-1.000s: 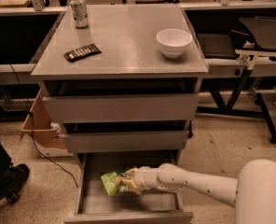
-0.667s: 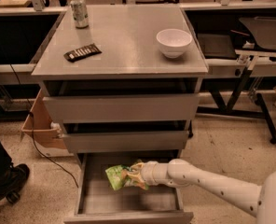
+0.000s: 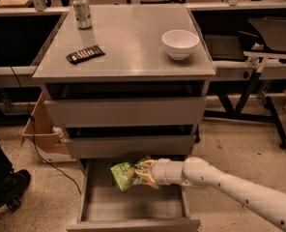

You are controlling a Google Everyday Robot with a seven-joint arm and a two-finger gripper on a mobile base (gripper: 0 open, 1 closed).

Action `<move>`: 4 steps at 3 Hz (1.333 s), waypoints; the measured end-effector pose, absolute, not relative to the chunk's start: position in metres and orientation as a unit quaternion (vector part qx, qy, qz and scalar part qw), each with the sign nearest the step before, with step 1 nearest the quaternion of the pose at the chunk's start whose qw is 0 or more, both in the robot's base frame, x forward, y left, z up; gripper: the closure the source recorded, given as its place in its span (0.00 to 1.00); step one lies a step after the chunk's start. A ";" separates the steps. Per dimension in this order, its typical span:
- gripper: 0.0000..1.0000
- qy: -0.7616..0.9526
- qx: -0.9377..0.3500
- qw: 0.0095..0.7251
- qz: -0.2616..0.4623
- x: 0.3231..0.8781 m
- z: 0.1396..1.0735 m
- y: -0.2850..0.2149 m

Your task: Pick green rice chip bag from bottom drawer and place on counter

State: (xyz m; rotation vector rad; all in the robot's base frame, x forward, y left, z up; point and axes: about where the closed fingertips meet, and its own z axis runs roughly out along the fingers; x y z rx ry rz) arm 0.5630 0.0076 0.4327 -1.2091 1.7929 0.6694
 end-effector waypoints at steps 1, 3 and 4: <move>1.00 0.717 -0.483 0.424 0.270 0.562 0.433 0.009; 1.00 0.664 -0.524 0.480 0.234 0.542 0.555 0.006; 1.00 0.632 -0.531 0.527 0.200 0.540 0.640 -0.020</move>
Offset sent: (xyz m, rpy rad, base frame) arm -0.0245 0.0143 0.1453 0.0252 -0.1974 0.0958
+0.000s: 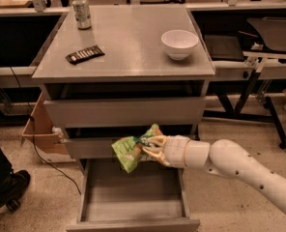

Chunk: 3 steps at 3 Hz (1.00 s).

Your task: Pick green rice chip bag from bottom drawer and place on counter

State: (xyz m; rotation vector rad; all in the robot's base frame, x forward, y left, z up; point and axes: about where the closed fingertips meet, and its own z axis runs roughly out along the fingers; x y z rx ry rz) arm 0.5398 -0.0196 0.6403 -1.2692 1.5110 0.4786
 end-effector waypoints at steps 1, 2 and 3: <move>1.00 0.603 -0.529 0.572 0.171 0.543 0.715 -0.045; 1.00 0.571 -0.526 0.612 0.149 0.546 0.780 -0.062; 1.00 0.541 -0.528 0.641 0.133 0.544 0.833 -0.069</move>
Offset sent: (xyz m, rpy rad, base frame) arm 0.0091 -0.0654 0.2250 0.0958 -0.3624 -0.0452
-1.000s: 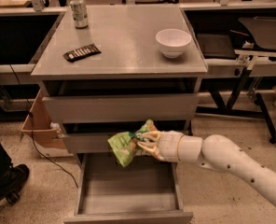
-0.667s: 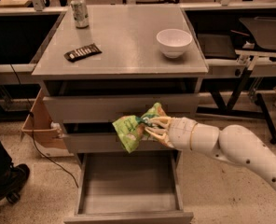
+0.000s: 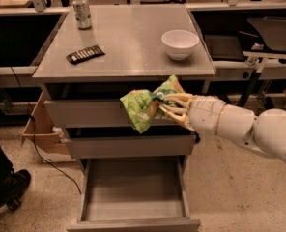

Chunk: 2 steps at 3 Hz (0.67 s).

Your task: Pick green rice chip bag from bottom drawer and place on counter

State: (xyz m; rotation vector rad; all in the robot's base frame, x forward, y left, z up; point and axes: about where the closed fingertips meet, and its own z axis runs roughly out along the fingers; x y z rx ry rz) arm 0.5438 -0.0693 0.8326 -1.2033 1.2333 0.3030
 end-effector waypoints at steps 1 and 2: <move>1.00 0.509 -0.532 0.665 0.127 0.536 0.873 -0.069; 1.00 0.474 -0.534 0.686 0.141 0.530 0.906 -0.057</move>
Offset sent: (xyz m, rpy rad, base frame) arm -0.0188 0.0184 0.1065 0.1160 -0.1826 0.1192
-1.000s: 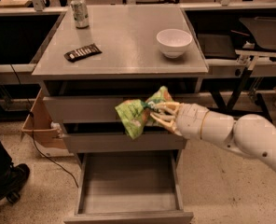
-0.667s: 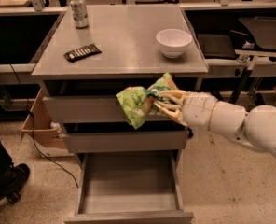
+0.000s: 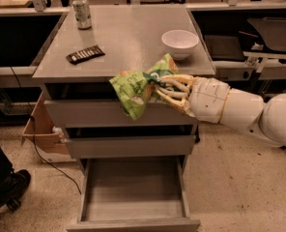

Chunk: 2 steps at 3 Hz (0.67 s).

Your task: Pick green rice chip bag from bottom drawer and place on counter

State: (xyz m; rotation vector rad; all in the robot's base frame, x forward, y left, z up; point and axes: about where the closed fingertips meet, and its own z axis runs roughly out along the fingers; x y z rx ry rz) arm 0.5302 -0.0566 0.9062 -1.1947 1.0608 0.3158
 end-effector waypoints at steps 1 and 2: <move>1.00 0.466 -0.537 0.690 0.136 0.532 0.912 -0.054; 1.00 0.448 -0.544 0.698 0.124 0.537 0.925 -0.046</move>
Offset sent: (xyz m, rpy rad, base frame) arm 0.0139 0.0152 0.0343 -0.0180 -0.1252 0.0132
